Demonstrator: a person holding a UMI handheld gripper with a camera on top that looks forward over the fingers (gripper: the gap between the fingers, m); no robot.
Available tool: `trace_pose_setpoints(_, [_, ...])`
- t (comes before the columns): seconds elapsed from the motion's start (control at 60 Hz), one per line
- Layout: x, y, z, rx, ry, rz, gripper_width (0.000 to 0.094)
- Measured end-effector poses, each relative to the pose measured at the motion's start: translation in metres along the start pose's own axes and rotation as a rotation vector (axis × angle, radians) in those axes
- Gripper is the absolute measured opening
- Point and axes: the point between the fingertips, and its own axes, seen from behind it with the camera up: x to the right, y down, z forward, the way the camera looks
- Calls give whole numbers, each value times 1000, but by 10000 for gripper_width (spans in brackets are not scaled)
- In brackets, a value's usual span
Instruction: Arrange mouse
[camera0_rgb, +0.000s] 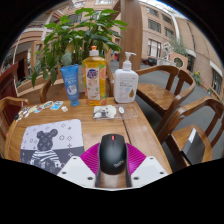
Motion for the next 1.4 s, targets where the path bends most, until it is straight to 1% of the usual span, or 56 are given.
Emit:
trace_pose_setpoints(0.083, [8, -28, -18, 61, 34, -7, 343])
trace_pose_setpoints(0.183, [7, -93, -56, 190, 41, 16, 343])
trace_pose_setpoints(0.267, [-12, -142, -95, 301, 15, 17, 343])
trace_pose_setpoints(0.317, [-32, -163, -109, 341, -10, 9, 342])
trace_pose_setpoints(0.35, [-48, -169, -115, 353, -37, -2, 341])
trace_pose_setpoints(0.417, [-84, -163, -113, 334, -90, -26, 340])
trace_pose_setpoints(0.483, [-117, -134, -101, 290, -127, -52, 340])
trace_pose_setpoints(0.533, [-136, -113, -86, 230, -141, -77, 340])
trace_pose_setpoints(0.633, [-170, -53, -57, 99, -180, -98, 340])
trace_pose_setpoints(0.75, [-188, -11, -35, 28, -173, -123, 346])
trace_pose_setpoints(0.833, [-195, 5, -30, -13, -181, -112, 396])
trace_pose_setpoints(0.9, [-201, 18, -28, -62, -193, -91, 430])
trace_pose_setpoints(0.967, [-199, 17, -30, -59, -179, -96, 470])
trace_pose_setpoints(1.0, [-198, 15, -33, -59, -173, -99, 515])
trace_pose_setpoints(1.033, [-198, 13, -39, -50, -166, -99, 615])
trace_pose_setpoints(1.1, [-198, 6, -55, -28, -162, -107, 859])
trace_pose_setpoints(1.117, [-197, 3, -60, -25, -162, -109, 869])
trace_pose_setpoints(1.15, [-195, -1, -72, -12, -153, -110, 834])
trace_pose_setpoints(1.2, [-193, -7, -92, 4, -140, -107, 857])
trace_pose_setpoints(1.4, [-184, -20, -187, 82, -122, -90, 854])
